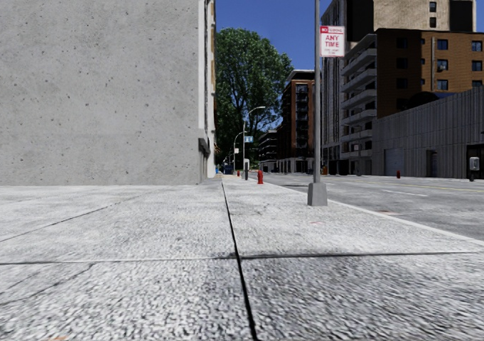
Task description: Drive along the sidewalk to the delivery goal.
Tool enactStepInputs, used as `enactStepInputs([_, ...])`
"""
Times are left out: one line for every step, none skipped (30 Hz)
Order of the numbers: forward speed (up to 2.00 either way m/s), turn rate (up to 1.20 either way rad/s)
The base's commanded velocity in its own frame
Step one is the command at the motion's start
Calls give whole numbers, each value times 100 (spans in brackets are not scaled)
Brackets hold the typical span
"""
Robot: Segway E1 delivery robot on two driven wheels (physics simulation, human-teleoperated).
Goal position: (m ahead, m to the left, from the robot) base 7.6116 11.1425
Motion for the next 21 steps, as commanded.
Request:
enactStepInputs([200,0])
enactStepInputs([200,0])
enactStepInputs([200,0])
enactStepInputs([200,0])
enactStepInputs([200,0])
enactStepInputs([200,0])
enactStepInputs([200,0])
enactStepInputs([200,0])
enactStepInputs([200,0])
enactStepInputs([200,0])
enactStepInputs([200,0])
enactStepInputs([200,0])
enactStepInputs([200,0])
enactStepInputs([200,0])
enactStepInputs([200,0])
enactStepInputs([200,0])
enactStepInputs([200,0])
enactStepInputs([200,0])
enactStepInputs([200,0])
enactStepInputs([200,0])
enactStepInputs([200,8])
